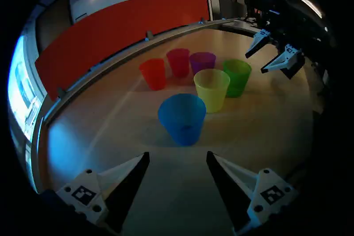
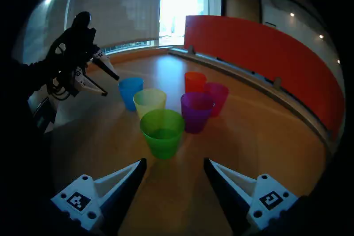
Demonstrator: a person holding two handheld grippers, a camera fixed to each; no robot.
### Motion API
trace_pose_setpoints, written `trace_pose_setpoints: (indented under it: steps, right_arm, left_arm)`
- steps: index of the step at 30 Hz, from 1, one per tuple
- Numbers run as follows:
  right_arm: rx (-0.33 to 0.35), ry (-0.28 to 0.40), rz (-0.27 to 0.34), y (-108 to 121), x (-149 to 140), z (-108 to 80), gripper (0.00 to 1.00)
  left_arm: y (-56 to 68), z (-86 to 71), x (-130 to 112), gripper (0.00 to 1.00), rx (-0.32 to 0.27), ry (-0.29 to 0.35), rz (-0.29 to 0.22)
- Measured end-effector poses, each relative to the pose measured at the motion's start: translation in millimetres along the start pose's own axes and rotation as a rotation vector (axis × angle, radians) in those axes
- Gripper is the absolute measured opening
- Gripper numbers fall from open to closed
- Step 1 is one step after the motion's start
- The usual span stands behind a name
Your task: Pour water
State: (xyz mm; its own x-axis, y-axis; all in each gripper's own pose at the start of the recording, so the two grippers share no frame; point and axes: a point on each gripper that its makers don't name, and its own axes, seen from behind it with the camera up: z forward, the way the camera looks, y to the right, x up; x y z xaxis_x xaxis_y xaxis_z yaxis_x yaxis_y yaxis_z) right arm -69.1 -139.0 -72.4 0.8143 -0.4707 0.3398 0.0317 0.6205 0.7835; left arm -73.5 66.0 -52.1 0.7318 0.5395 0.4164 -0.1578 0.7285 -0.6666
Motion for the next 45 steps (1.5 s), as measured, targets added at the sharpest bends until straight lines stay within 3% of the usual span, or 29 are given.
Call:
trace_pose_setpoints:
  steps: [13, 26, 35, 45]
  right_arm:
    - [-0.129, 0.107, 0.081, 20.6, 16.5, -28.4, 1.0]
    - [-0.34, 0.218, 0.156, 62.0, 38.0, -51.4, 0.99]
    - [-0.486, 0.307, 0.179, 80.2, 59.5, -65.5, 0.99]
    - [-0.629, 0.409, 0.256, 105.1, 66.5, -84.0, 0.99]
  left_arm:
    - [-19.2, -22.3, 6.9, 0.96, 0.132, 0.094, -0.066]
    - [-54.5, -43.5, 22.0, 0.96, 0.302, 0.243, -0.168]
    - [-72.9, -67.5, 37.2, 0.96, 0.416, 0.346, -0.206]
    - [-82.9, -89.3, 53.3, 0.96, 0.491, 0.467, -0.294]
